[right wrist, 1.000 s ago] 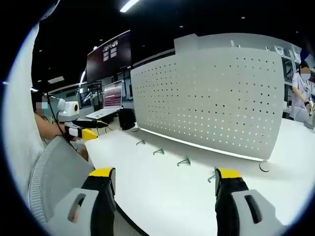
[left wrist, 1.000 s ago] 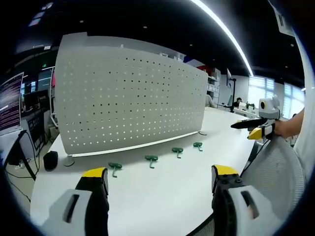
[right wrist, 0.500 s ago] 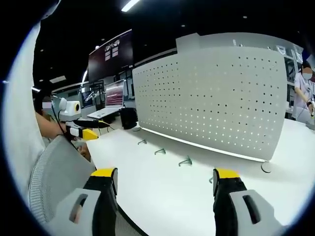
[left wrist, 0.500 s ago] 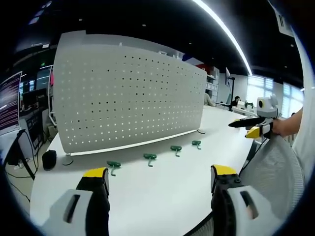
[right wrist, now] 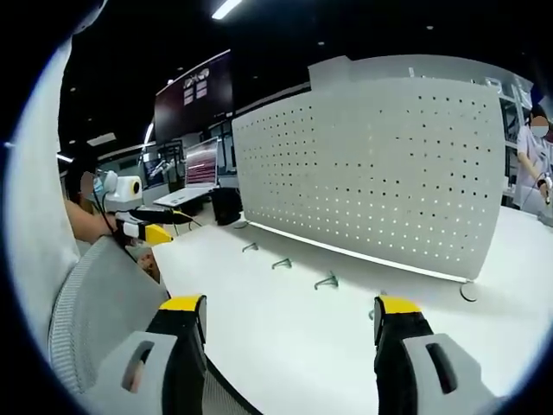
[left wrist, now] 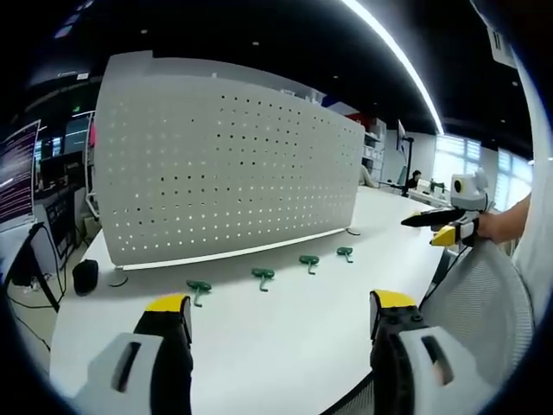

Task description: Insert the hook assembly into the mounting plate slot until the hook locks in place.

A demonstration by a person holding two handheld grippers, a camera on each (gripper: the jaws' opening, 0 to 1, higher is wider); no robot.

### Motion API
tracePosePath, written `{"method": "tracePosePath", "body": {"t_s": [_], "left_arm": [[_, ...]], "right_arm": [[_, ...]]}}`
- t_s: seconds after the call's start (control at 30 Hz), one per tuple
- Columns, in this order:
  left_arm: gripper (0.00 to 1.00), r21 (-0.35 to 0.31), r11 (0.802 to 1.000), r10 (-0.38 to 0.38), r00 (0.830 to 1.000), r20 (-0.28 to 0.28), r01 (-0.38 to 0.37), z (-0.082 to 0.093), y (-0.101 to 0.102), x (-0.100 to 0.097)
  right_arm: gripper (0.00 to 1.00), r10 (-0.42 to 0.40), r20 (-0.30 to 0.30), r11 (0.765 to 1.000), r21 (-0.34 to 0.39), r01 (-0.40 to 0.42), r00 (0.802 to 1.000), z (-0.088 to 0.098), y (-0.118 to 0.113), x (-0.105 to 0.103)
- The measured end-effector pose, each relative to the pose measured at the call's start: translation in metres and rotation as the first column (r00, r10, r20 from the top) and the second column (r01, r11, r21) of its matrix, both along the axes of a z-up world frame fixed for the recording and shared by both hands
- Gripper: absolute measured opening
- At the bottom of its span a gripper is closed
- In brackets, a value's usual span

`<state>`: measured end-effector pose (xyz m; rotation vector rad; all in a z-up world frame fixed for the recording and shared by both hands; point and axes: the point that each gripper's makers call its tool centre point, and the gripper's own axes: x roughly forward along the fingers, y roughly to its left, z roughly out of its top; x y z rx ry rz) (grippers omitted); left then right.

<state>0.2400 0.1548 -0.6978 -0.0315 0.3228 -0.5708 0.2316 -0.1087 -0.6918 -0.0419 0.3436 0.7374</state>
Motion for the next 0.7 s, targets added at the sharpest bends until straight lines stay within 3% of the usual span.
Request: {"method": "tracePosePath", "body": {"t_s": [0.7], "left_arm": [[0.85,-0.012,1.000,0.004,1.000,-0.019,-0.004,-0.0044,-0.0006,-0.0008]], "right_arm": [[0.74,0.020,-0.021,1.000,-0.012,-0.020,1.000,-0.0079,0.0030,-0.0039]]}}
